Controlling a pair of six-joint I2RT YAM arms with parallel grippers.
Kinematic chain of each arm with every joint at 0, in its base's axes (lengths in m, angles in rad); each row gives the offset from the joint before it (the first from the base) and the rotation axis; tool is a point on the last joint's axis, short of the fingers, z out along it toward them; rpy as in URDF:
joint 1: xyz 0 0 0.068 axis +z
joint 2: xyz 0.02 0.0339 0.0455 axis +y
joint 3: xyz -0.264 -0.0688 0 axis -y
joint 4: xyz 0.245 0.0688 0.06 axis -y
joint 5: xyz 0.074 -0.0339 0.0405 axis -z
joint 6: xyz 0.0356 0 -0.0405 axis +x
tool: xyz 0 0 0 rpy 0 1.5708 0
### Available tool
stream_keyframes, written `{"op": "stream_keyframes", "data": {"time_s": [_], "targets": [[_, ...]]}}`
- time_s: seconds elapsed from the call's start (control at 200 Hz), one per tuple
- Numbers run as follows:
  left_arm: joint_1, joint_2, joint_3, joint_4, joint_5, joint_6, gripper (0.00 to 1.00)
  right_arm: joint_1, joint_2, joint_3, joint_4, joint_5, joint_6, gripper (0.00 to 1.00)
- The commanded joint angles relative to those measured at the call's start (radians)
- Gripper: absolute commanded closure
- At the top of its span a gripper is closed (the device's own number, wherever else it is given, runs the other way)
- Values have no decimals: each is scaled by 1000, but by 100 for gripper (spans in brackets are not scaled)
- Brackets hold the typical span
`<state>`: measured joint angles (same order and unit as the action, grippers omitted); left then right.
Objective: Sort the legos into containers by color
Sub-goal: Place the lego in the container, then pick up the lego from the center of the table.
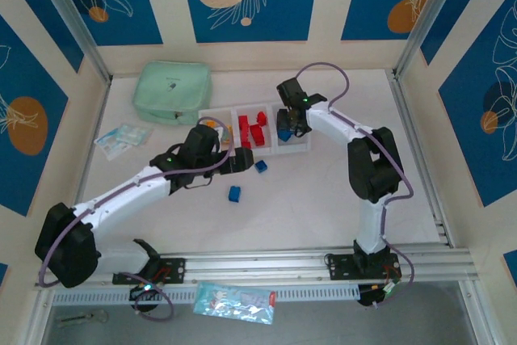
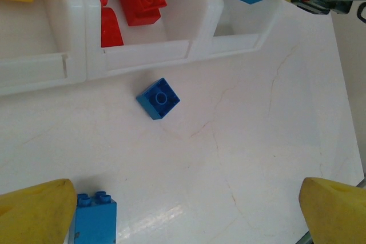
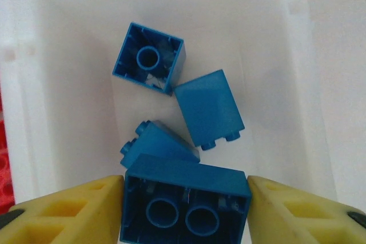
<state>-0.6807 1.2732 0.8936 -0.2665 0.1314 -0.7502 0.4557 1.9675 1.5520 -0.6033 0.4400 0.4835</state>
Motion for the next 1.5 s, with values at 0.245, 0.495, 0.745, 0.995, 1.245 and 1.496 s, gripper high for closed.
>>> {"op": "stream_keyframes", "data": {"time_s": [0.245, 0.495, 0.745, 0.995, 1.245, 1.496], "targets": [[-5, -4, 45, -3, -4, 35, 1, 14, -100, -49, 7, 12, -3, 32], [-3, -37, 23, -16, -25, 37, 1, 59, -233, -178, 3, -10, 9, 29], [2, -103, -32, -35, -62, 26, 1, 167, -358, -316, 4, -44, 0, 26], [7, -197, -109, -73, -109, -2, 1, 298, -390, -417, 24, -111, 15, 24], [10, -282, -185, -81, -154, -56, 1, 368, -287, -411, 74, -140, 46, 21], [15, -325, -197, -114, -193, -66, 1, 342, -150, -319, 69, -83, 33, 25]]}}
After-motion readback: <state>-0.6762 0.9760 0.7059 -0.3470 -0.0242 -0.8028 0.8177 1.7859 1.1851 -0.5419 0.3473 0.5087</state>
